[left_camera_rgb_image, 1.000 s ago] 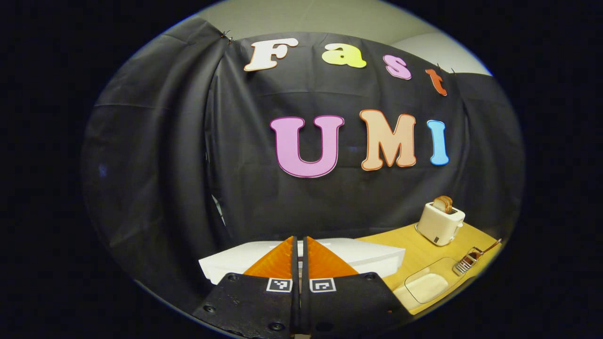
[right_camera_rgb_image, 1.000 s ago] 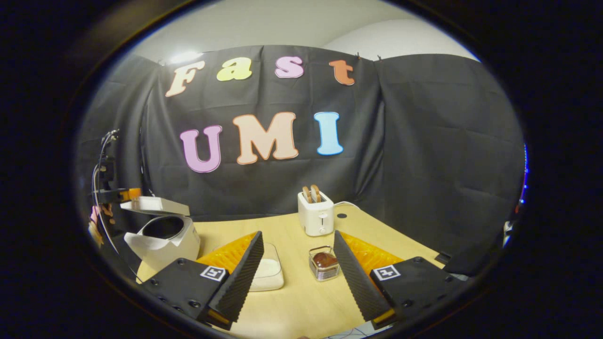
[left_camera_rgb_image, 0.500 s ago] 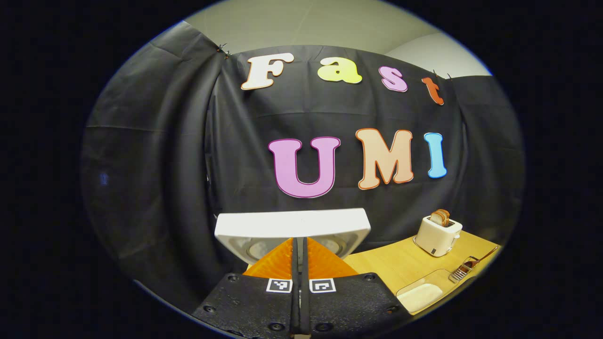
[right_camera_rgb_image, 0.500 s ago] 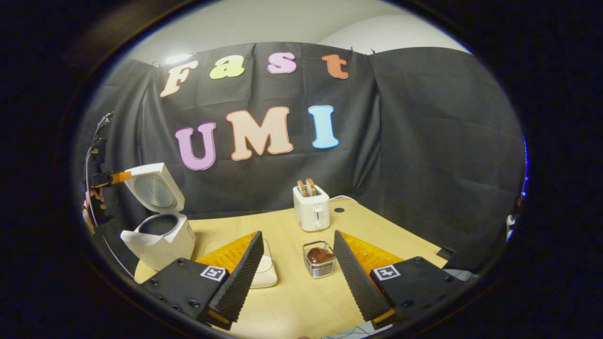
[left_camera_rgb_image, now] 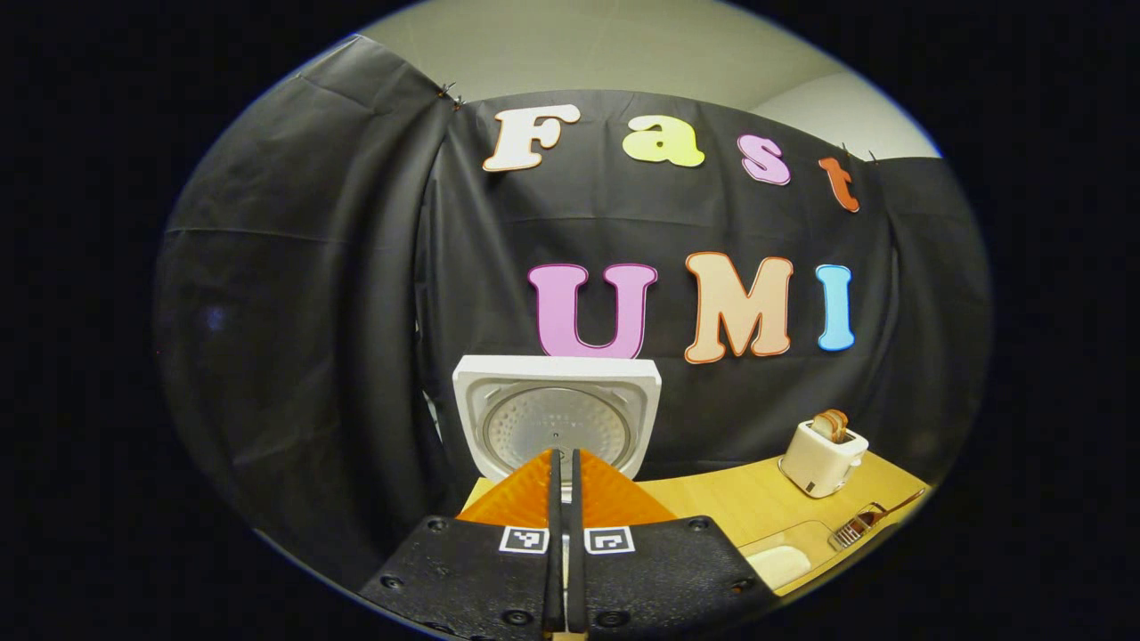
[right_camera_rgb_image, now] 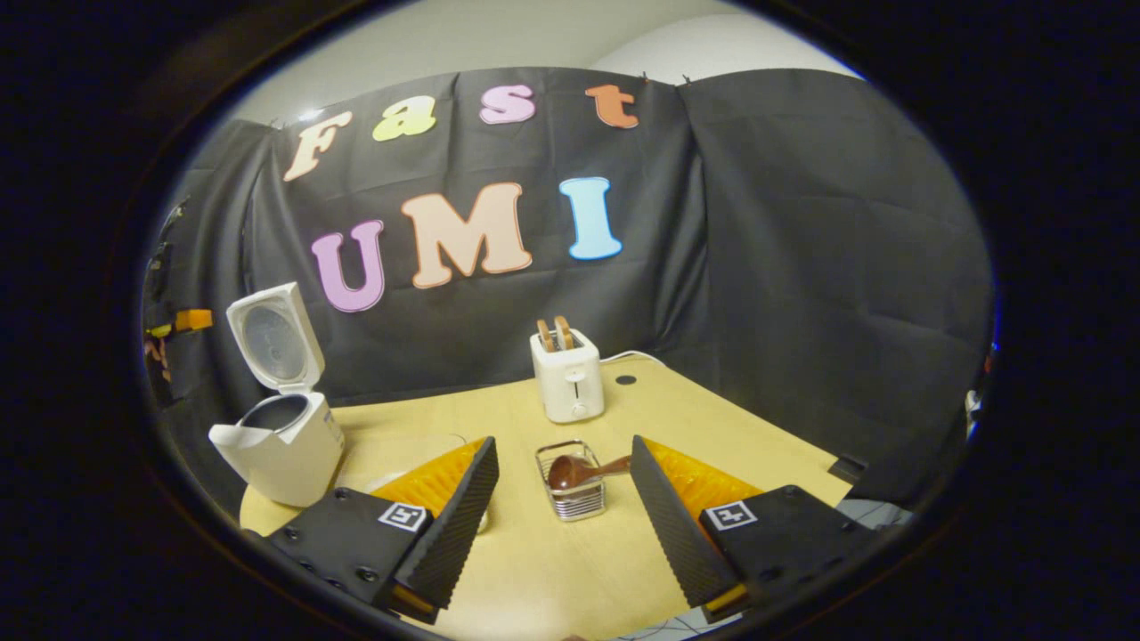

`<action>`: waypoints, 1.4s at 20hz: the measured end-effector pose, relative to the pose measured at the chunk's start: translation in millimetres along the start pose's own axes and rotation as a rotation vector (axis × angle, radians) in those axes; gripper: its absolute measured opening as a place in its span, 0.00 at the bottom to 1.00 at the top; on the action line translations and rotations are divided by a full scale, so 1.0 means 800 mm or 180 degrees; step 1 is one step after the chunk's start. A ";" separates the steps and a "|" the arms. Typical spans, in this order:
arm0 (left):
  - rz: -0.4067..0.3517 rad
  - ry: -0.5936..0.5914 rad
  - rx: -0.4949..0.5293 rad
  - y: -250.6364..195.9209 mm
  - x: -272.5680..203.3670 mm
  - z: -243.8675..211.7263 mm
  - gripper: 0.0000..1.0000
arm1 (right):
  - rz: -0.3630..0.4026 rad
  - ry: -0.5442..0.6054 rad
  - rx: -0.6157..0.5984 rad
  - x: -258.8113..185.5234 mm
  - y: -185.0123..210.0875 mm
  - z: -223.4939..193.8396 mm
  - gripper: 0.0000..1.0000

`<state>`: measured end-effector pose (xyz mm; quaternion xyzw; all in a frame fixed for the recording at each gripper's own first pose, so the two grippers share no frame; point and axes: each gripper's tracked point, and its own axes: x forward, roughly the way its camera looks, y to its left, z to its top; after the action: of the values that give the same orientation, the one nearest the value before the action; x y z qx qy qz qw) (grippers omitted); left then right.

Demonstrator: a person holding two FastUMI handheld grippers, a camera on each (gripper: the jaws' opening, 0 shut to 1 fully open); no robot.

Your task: Close the left gripper, press the button to open the rice cooker; take a wooden spoon from the chopstick holder with the right hand, scoop a spoonful of rice and pour it into the rice cooker, then put the wooden spoon back into the chopstick holder.

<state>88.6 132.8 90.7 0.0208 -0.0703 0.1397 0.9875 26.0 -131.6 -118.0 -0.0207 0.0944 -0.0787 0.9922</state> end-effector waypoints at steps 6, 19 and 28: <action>0.0155 0.0055 -0.0055 -0.007 -0.037 -0.008 0.52 | 0.0130 0.0129 0.0021 0.043 -0.022 -0.047 0.94; 0.0886 0.0113 0.0033 0.018 -0.104 -0.026 0.95 | 0.0350 0.0243 0.0394 0.153 -0.044 -0.143 0.96; 0.1063 0.0163 -0.0056 0.001 -0.117 -0.040 0.93 | 0.0483 -0.0019 0.0634 0.207 -0.032 -0.123 0.60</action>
<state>3.7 110.2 45.8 -0.0034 -0.0488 0.3018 0.9521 163.6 -185.8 -243.2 0.0849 0.0845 -0.0123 0.9927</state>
